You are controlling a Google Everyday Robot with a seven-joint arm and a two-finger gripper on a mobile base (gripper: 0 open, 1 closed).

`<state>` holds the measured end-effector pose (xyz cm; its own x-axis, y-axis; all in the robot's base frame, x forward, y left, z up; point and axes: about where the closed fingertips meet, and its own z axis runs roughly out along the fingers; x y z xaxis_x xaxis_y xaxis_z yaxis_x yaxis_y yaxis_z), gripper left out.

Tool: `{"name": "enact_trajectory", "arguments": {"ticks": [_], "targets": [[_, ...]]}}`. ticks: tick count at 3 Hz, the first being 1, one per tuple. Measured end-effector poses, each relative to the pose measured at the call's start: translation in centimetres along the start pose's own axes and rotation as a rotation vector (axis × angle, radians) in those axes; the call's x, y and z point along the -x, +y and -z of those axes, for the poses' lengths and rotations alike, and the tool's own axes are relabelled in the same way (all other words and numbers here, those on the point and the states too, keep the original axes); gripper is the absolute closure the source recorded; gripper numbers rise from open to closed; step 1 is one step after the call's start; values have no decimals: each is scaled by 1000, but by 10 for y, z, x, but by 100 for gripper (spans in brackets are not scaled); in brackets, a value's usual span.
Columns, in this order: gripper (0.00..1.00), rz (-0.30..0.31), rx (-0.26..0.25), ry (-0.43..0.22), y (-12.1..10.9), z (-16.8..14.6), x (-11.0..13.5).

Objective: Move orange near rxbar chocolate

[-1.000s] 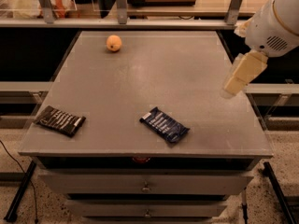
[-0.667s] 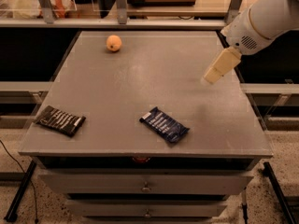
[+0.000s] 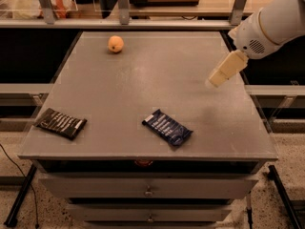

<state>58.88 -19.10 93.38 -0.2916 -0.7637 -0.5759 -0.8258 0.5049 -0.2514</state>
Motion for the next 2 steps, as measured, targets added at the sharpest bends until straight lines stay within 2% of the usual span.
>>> {"name": "enact_trajectory", "arguments": {"ticks": [1,2], "targets": [[0,-6,-12,-115,-4,-9,26],[0,30,4,-191,-10,-24,62]]}}
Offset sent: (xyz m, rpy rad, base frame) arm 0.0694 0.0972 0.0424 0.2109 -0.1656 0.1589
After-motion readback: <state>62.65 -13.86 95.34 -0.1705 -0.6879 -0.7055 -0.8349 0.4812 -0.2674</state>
